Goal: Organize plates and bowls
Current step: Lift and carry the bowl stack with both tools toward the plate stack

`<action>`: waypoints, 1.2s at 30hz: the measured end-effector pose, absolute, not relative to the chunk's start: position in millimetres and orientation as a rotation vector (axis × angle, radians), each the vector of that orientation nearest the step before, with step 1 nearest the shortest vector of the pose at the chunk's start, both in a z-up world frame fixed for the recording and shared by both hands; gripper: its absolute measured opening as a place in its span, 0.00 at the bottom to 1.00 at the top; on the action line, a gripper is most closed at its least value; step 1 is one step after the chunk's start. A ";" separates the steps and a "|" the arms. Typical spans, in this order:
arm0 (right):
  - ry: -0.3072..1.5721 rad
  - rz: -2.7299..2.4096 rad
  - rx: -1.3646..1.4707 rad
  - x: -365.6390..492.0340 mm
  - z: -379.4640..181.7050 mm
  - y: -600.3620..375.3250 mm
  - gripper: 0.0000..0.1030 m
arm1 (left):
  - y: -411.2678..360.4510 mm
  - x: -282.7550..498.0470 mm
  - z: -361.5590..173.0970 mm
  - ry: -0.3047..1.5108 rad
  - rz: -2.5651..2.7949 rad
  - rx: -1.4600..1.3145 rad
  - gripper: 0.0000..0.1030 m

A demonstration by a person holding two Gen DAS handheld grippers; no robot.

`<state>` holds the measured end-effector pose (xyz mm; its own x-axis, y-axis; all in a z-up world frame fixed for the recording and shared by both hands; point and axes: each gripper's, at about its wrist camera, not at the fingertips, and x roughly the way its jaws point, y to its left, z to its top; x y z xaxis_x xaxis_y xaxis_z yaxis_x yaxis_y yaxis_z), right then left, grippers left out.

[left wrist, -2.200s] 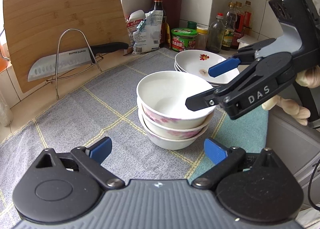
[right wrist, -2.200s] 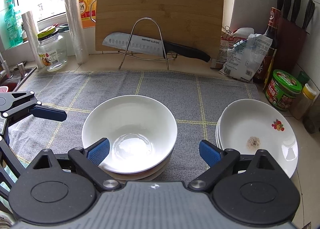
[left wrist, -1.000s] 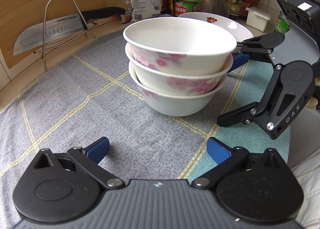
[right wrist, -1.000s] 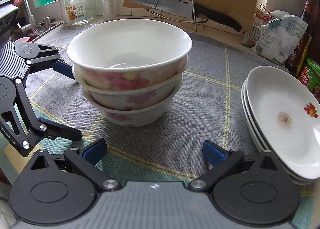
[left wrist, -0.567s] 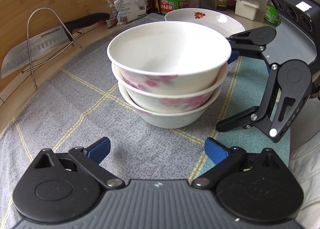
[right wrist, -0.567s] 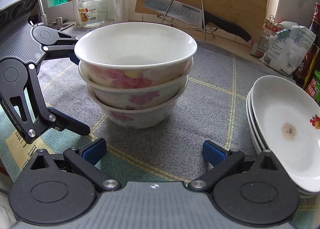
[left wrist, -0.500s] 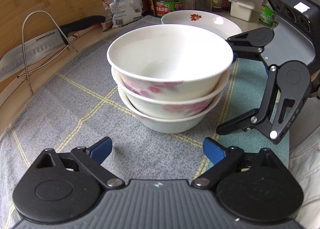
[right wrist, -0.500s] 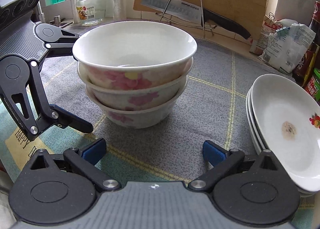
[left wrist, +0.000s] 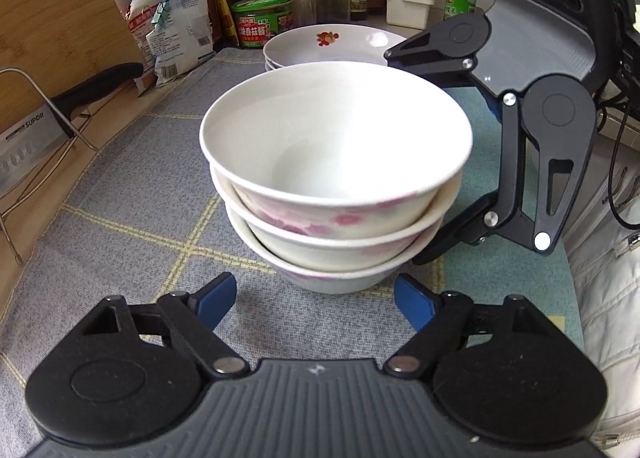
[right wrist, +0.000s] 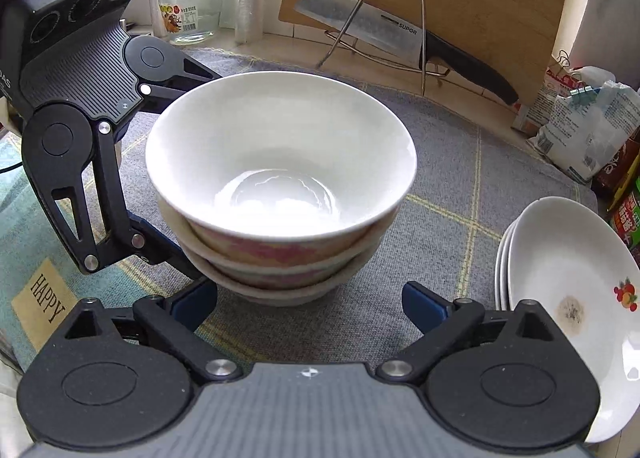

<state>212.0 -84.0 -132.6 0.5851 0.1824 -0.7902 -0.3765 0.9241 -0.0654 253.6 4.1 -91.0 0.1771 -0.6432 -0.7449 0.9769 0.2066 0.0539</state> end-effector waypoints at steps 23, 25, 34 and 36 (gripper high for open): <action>0.914 0.506 -0.337 215.8 -119.2 -83.3 0.79 | -7.5 260.6 -84.1 0.635 -1.382 0.774 0.73; 0.916 0.511 -0.343 215.7 -118.0 -83.2 0.79 | -8.2 261.4 -83.2 0.630 -1.387 0.790 0.73; 0.918 0.516 -0.344 215.7 -116.8 -83.2 0.78 | -9.4 261.7 -83.4 0.633 -1.379 0.807 0.74; 0.919 0.518 -0.347 217.1 -117.0 -82.9 0.78 | -9.8 261.9 -83.5 0.636 -1.377 0.809 0.73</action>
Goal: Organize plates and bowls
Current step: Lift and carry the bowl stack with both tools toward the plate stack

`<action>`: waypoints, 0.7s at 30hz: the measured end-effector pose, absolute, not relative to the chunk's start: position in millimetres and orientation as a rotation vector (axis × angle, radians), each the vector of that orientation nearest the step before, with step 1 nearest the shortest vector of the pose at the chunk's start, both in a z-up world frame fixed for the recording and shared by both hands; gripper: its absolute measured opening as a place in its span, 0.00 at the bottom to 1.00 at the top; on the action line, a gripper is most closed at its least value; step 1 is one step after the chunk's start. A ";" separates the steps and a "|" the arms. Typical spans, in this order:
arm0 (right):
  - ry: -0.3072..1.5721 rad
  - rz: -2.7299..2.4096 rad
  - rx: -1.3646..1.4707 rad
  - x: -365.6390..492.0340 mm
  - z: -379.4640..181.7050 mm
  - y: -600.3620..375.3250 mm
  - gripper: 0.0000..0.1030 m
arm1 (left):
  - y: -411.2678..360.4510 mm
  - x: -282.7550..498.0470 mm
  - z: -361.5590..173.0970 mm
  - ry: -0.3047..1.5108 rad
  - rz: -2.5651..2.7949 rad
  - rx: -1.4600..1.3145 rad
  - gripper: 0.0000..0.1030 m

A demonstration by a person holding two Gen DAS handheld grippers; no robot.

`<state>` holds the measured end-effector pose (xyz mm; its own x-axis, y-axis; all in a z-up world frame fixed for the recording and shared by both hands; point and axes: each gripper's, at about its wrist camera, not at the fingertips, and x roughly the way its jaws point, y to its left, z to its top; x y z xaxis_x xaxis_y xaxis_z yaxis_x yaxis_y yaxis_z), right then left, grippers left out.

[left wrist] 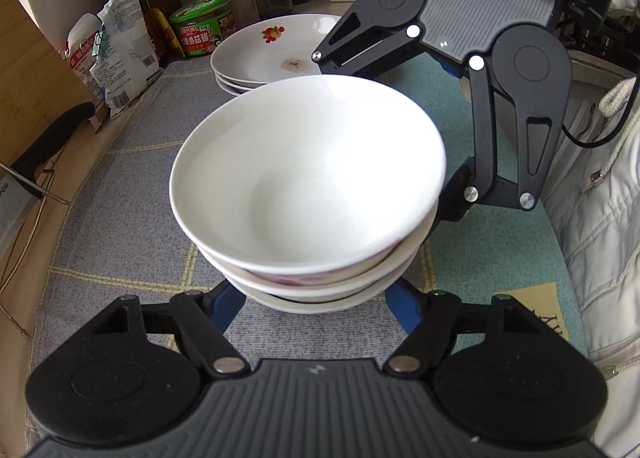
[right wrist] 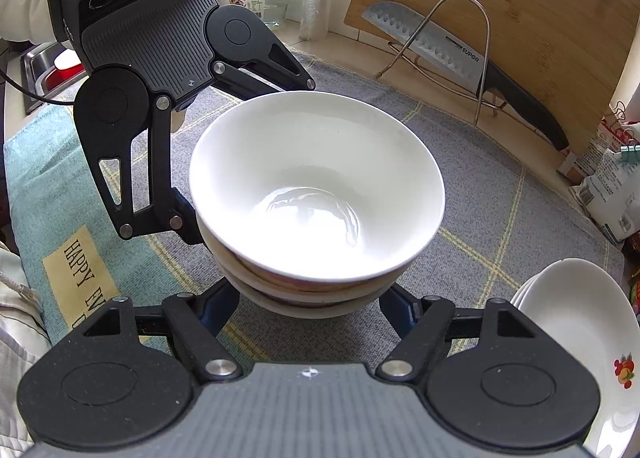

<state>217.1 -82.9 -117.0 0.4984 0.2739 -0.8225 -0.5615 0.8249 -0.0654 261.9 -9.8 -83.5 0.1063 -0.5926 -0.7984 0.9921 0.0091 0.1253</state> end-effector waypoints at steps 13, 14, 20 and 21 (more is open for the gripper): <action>0.927 0.521 -0.349 220.7 -116.5 -81.5 0.78 | -9.9 260.5 -84.9 0.641 -1.362 0.806 0.73; 0.928 0.521 -0.350 220.9 -116.5 -81.3 0.78 | -9.9 260.1 -85.0 0.641 -1.360 0.807 0.73; 0.935 0.531 -0.352 222.1 -116.4 -80.7 0.78 | -10.4 258.1 -84.9 0.647 -1.350 0.810 0.73; 0.937 0.533 -0.350 222.0 -116.2 -80.9 0.78 | -9.8 257.2 -84.5 0.649 -1.349 0.809 0.73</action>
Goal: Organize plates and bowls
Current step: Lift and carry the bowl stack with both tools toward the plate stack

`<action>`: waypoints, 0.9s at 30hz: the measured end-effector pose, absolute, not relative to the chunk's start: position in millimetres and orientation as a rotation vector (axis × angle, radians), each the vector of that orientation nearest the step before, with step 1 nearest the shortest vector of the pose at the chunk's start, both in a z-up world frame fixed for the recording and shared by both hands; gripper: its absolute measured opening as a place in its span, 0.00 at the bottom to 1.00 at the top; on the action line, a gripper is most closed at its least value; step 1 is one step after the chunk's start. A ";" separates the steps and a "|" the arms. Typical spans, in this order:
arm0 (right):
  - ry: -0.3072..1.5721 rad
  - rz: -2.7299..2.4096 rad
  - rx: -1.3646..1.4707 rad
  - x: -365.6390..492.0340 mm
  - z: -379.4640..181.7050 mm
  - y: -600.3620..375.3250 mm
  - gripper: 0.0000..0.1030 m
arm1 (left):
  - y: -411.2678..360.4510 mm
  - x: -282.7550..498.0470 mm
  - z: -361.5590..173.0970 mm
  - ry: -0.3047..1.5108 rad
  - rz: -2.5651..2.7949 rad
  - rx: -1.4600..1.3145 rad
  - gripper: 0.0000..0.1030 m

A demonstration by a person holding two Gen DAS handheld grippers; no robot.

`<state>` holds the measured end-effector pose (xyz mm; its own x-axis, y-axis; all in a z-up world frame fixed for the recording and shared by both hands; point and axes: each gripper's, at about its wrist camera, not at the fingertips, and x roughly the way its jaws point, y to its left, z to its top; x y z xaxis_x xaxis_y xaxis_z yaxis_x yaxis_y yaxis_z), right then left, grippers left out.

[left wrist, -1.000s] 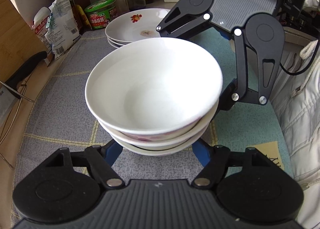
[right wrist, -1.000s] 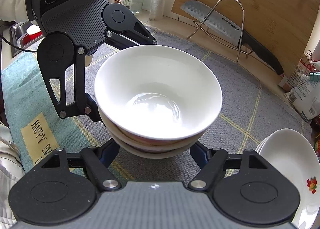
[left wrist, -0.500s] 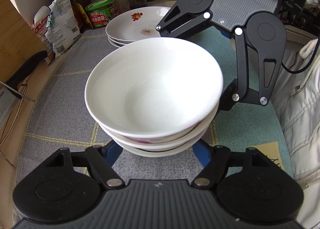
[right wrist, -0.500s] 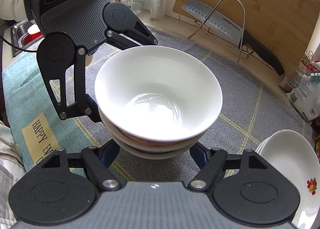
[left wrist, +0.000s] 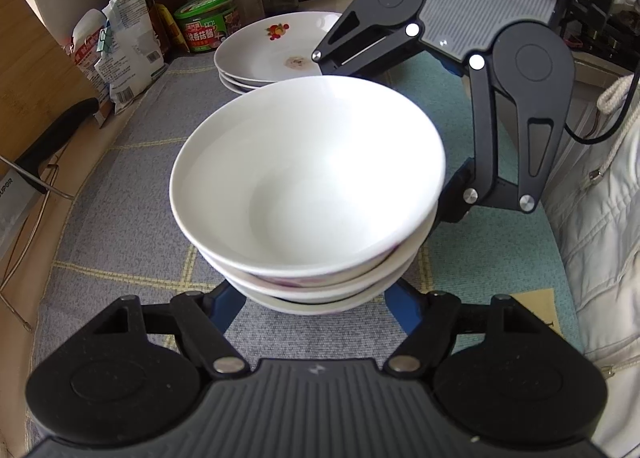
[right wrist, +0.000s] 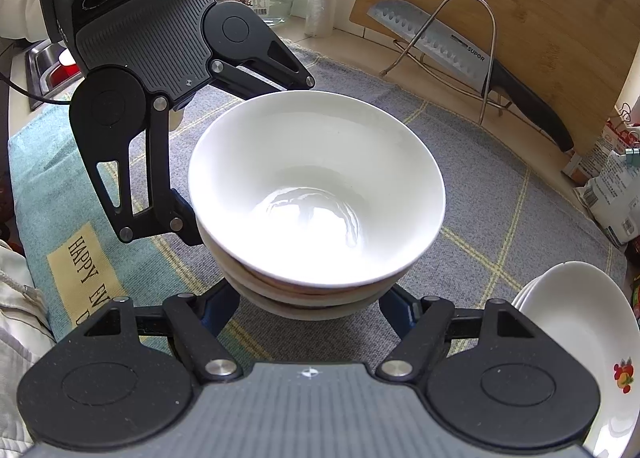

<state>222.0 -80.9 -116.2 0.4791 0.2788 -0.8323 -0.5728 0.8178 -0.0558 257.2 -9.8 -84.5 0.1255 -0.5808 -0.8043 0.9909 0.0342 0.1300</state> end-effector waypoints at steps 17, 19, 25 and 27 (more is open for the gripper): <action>0.910 0.562 -0.376 215.7 -90.4 -92.5 0.78 | -16.8 250.2 -58.0 0.634 -1.302 0.810 0.73; 0.903 0.564 -0.380 214.5 -85.1 -96.4 0.78 | -21.0 250.4 -52.2 0.630 -1.297 0.813 0.73; 0.886 0.554 -0.387 211.3 -72.1 -112.1 0.78 | -36.8 248.2 -38.9 0.602 -1.286 0.831 0.73; 0.880 0.547 -0.392 208.5 -68.4 -118.4 0.78 | -45.9 247.9 -35.5 0.593 -1.286 0.841 0.73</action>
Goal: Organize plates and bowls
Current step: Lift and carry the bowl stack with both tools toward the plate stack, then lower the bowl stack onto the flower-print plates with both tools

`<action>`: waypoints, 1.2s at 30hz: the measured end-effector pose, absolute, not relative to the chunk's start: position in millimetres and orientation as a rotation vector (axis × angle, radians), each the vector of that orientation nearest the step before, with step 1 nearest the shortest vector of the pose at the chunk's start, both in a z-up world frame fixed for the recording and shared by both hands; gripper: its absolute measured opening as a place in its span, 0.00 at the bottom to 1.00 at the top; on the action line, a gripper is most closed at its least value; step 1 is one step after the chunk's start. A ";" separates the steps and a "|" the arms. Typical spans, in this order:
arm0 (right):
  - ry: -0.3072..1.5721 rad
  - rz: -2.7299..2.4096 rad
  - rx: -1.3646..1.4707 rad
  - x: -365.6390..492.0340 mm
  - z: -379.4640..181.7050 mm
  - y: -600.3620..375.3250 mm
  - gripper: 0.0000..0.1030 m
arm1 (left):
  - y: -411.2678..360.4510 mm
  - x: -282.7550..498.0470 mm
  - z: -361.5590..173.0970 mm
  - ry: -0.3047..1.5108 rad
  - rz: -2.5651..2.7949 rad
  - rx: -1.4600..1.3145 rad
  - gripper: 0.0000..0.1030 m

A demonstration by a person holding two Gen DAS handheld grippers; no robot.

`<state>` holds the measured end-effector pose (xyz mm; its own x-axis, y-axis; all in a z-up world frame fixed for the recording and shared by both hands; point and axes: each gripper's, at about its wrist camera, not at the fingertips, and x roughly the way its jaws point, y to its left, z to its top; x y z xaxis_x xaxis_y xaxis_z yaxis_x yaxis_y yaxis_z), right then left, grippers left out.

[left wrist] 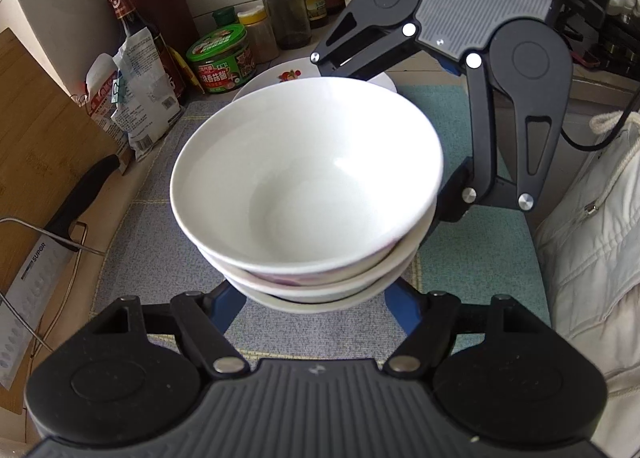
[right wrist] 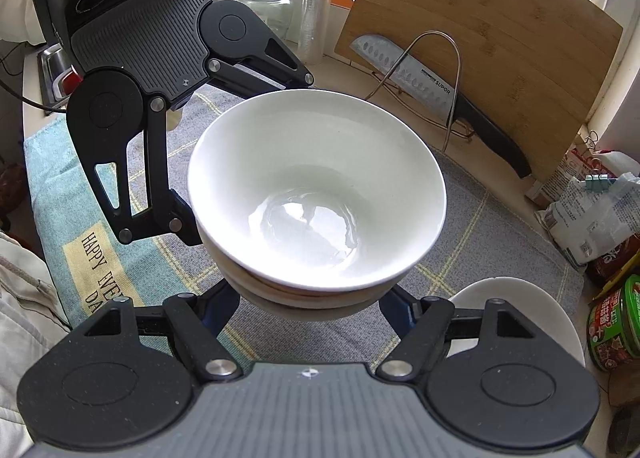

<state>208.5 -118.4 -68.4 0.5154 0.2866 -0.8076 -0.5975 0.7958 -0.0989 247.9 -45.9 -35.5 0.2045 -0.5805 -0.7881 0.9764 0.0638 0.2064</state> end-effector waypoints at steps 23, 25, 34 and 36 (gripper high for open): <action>0.881 0.388 -0.396 194.3 -54.5 -226.7 0.78 | -162.4 258.7 -39.6 0.477 -1.369 0.898 0.73; 0.887 0.379 -0.398 195.3 -56.6 -232.4 0.78 | -170.1 259.6 -42.3 0.476 -1.373 0.899 0.73; 0.908 0.358 -0.392 207.0 -65.3 -256.5 0.78 | -197.7 267.2 -54.2 0.481 -1.384 0.904 0.73; 0.912 0.357 -0.391 211.3 -68.0 -260.4 0.78 | -201.2 269.4 -56.7 0.485 -1.385 0.903 0.73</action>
